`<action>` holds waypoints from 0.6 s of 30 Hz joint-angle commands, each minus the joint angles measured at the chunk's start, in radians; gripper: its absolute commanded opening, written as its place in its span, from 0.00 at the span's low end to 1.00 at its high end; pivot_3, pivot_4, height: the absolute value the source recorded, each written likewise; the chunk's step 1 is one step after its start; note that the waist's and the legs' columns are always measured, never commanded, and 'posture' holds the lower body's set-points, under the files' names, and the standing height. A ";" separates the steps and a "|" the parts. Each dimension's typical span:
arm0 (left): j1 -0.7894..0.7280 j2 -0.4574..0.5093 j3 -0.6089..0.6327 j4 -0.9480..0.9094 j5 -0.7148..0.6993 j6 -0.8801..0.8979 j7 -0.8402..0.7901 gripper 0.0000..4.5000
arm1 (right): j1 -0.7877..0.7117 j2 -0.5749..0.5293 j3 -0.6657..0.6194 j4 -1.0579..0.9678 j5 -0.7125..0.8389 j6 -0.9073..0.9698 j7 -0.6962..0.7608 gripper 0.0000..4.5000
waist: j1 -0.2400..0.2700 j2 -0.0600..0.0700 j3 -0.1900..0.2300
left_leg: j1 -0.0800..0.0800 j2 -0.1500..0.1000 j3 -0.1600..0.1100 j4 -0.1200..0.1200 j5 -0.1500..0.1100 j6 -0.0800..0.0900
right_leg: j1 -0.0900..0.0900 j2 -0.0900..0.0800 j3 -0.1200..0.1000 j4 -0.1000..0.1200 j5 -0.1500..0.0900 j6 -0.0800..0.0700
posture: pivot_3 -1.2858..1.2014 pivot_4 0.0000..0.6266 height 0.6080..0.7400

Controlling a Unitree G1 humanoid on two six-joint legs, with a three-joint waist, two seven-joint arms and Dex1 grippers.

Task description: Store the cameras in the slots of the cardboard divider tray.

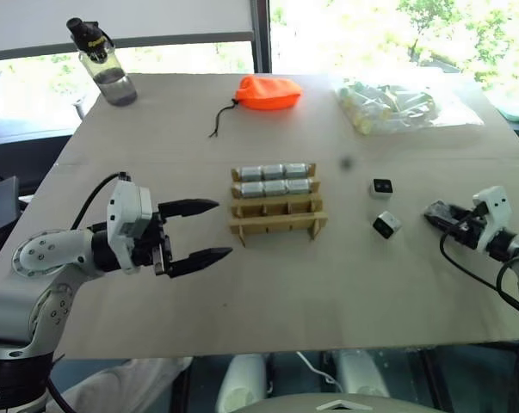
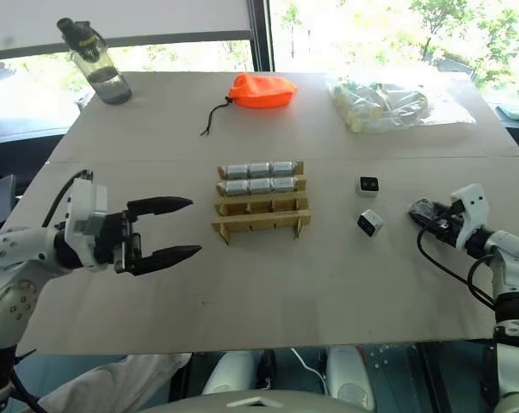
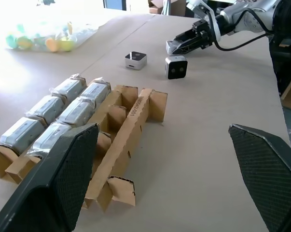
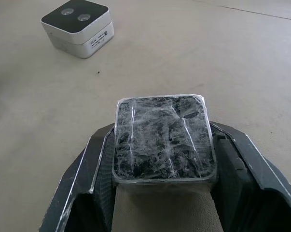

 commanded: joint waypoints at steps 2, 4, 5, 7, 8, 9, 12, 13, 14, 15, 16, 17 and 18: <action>-0.042 -0.018 0.020 -0.011 -0.029 0.021 0.046 1.00 | -0.018 -0.020 0.008 -0.162 -0.017 -0.068 -0.015 0.45 | 0.000 0.001 0.000 | 0.000 0.000 0.000 0.000 0.000 0.000 | 0.000 0.000 0.000 0.000 0.000 0.000 | 0.52 0.24 1.00; -0.071 -0.023 0.022 0.002 -0.044 0.055 0.072 1.00 | -0.030 -0.014 0.050 -0.306 -0.030 -0.061 -0.013 0.45 | -0.003 0.001 0.001 | 0.000 0.000 0.001 0.000 0.000 0.000 | -0.001 0.000 0.001 0.001 0.000 0.000 | 0.52 0.24 1.00; -0.086 -0.021 0.020 0.009 -0.055 0.083 0.088 1.00 | -0.033 -0.014 0.079 -0.371 -0.055 -0.070 -0.022 0.45 | -0.005 0.001 0.001 | 0.000 0.000 0.001 0.000 0.001 -0.001 | -0.001 0.000 0.001 0.001 0.000 0.000 | 0.52 0.24 1.00; -0.124 -0.021 0.008 0.019 -0.069 0.134 0.126 1.00 | -0.048 -0.010 0.151 -0.491 -0.129 -0.119 -0.037 0.45 | -0.007 0.001 0.001 | 0.001 0.001 0.001 0.000 0.001 -0.002 | -0.002 0.000 0.001 0.004 0.000 0.000 | 0.52 0.24 1.00; -0.144 -0.022 -0.001 0.024 -0.065 0.148 0.143 1.00 | -0.055 -0.005 0.186 -0.542 -0.162 -0.148 -0.041 0.45 | -0.005 0.001 0.001 | 0.001 0.001 0.000 0.000 0.002 -0.003 | -0.002 0.001 0.001 0.004 0.000 0.000 | 0.52 0.24 1.00; -0.163 -0.024 -0.012 0.029 -0.058 0.157 0.153 1.00 | -0.065 0.003 0.223 -0.590 -0.196 -0.177 -0.046 0.45 | -0.004 0.001 0.001 | 0.001 0.001 -0.001 0.000 0.002 -0.003 | -0.002 0.001 0.001 0.004 0.000 0.000 | 0.52 0.24 1.00; -0.209 -0.025 -0.035 0.049 -0.037 0.172 0.167 1.00 | -0.111 0.024 0.320 -0.660 -0.305 -0.269 -0.075 0.45 | 0.000 0.001 0.001 | 0.000 0.001 -0.003 0.000 0.003 -0.005 | -0.002 0.001 -0.001 0.005 0.000 0.000 | 0.52 0.24 1.00; -0.221 -0.025 -0.041 0.056 -0.038 0.180 0.170 1.00 | -0.129 0.028 0.346 -0.666 -0.347 -0.304 -0.090 0.45 | 0.001 0.000 0.001 | 0.000 0.000 -0.003 0.000 0.003 -0.005 | -0.002 0.001 -0.001 0.005 0.000 0.000 | 0.52 0.24 1.00; -0.234 -0.024 -0.048 0.063 -0.039 0.187 0.169 1.00 | -0.157 0.037 0.379 -0.664 -0.392 -0.354 -0.105 0.45 | 0.001 0.000 0.002 | 0.000 0.000 -0.003 0.000 0.003 -0.005 | -0.002 0.000 -0.001 0.004 0.000 0.000 | 0.52 0.24 1.00; -0.249 -0.025 -0.059 0.073 -0.036 0.190 0.163 1.00 | -0.198 0.047 0.422 -0.657 -0.460 -0.421 -0.129 0.45 | 0.002 -0.001 0.002 | -0.001 0.000 -0.002 0.000 0.003 -0.005 | -0.002 0.000 -0.001 0.004 0.000 0.000 | 0.52 0.24 1.00; -0.268 -0.025 -0.075 0.083 -0.036 0.197 0.154 1.00 | -0.258 0.070 0.477 -0.653 -0.550 -0.519 -0.168 0.45 | 0.003 -0.002 0.002 | -0.002 -0.001 -0.003 0.001 0.003 -0.005 | -0.002 -0.001 -0.002 0.003 0.000 0.000 | 0.52 0.24 1.00; -0.282 -0.024 -0.088 0.092 -0.037 0.202 0.145 1.00 | -0.308 0.091 0.520 -0.650 -0.624 -0.600 -0.201 0.45 | 0.000 -0.002 0.003 | -0.002 -0.001 -0.002 0.001 0.003 -0.005 | -0.002 -0.001 -0.002 0.003 0.000 0.000 | 0.52 0.24 1.00; -0.293 -0.023 -0.097 0.098 -0.041 0.210 0.135 1.00 | -0.345 0.110 0.552 -0.644 -0.667 -0.656 -0.221 0.45 | -0.004 -0.002 0.004 | -0.002 -0.001 -0.001 0.001 0.003 -0.005 | -0.003 -0.001 -0.001 0.003 0.000 0.000 | 0.52 0.24 1.00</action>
